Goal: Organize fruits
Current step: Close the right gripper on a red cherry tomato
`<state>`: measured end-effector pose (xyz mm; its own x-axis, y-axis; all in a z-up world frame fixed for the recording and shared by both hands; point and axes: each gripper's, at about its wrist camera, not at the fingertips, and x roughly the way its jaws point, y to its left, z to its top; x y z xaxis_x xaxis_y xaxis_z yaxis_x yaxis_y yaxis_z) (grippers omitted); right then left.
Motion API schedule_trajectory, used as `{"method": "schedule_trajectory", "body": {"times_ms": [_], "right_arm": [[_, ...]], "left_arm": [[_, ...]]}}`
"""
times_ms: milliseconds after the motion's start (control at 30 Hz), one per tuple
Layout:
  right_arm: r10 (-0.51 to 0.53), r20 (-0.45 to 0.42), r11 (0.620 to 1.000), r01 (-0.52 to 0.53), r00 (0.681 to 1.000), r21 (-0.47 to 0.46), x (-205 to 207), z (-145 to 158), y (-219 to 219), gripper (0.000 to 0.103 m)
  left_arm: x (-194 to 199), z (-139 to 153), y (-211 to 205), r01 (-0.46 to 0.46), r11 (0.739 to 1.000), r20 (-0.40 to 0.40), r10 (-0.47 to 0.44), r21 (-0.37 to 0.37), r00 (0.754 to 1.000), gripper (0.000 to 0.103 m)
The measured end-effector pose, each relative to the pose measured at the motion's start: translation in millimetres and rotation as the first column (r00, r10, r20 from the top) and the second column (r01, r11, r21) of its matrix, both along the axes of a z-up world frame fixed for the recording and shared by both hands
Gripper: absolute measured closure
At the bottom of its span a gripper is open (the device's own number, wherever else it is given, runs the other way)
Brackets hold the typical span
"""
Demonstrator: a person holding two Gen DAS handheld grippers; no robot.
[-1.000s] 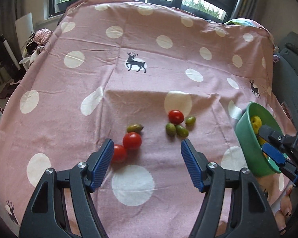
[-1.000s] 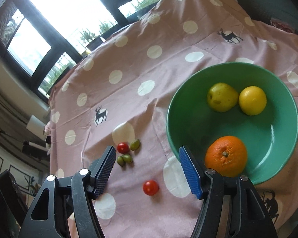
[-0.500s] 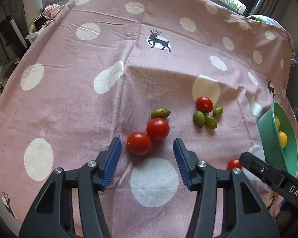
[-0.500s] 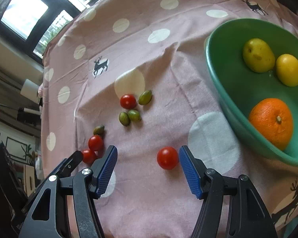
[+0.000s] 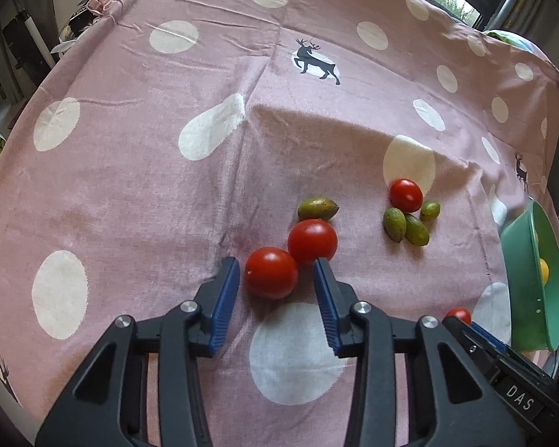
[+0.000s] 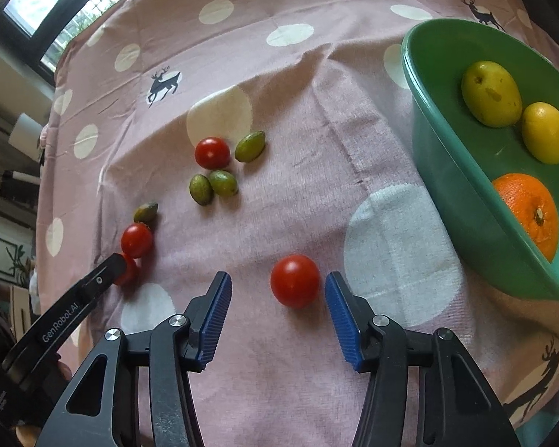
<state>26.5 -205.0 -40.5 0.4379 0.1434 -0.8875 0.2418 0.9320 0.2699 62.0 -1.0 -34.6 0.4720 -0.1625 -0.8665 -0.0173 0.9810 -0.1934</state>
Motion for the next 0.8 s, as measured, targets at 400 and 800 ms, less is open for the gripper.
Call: {"method": "schedule_trajectory", "body": {"times_ms": [400,800], "right_arm": [[0.015,-0.024,0.998,-0.016,1.000,-0.054,4,-7,3,0.066],[0.005,-0.002,0.999,-0.006,1.000,-0.043,2,-4,0,0.074]], "left_arm": [[7,-13,0,-0.018,0.999,-0.051,0.016,-0.029,0.999,0.070],[0,-2,-2,0.006,1.000,-0.007,-0.006,-0.016,1.000,0.071]]}}
